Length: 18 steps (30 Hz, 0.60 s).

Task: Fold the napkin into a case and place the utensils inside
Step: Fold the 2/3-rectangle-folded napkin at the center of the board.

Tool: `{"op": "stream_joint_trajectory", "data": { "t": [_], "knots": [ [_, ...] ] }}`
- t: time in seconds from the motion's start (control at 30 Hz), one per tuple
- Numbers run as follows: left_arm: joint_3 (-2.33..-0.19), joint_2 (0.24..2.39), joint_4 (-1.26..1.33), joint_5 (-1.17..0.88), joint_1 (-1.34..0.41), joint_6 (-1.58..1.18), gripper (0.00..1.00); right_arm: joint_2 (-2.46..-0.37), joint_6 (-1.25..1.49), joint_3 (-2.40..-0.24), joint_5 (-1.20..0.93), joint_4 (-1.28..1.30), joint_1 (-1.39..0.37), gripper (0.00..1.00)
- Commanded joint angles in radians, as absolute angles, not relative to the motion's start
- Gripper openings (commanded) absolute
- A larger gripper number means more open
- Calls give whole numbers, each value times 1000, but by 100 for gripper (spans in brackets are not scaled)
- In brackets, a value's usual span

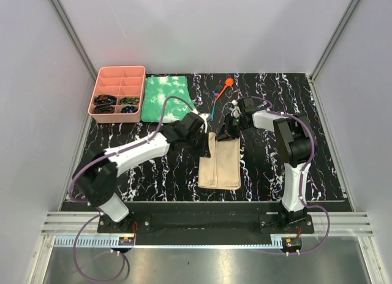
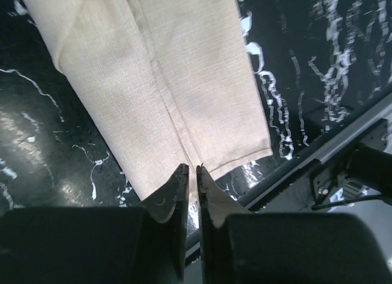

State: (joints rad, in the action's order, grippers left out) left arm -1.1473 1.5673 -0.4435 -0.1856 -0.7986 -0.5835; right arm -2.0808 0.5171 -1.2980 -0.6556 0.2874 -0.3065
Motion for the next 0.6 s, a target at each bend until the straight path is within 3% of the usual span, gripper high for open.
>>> {"op": "stream_joint_trajectory", "data": {
  "t": [0.0,0.17,0.33,0.57],
  "knots": [
    [-1105,1672,-342,-262,-799,-586,10,-2011,483,-1330,-638,336,-305,25],
    [-1066,1726,-281,-247,-801,-591,7,-1921,446,-1324,-554,420,-305,40],
    [-1048,1750,-249,-259,-801,-600,6,-1861,469,-1287,-570,426,-310,42],
    [-1029,1749,-227,-265,-801,-618,6,-1968,546,-1318,-673,315,-354,20]
  ]
}}
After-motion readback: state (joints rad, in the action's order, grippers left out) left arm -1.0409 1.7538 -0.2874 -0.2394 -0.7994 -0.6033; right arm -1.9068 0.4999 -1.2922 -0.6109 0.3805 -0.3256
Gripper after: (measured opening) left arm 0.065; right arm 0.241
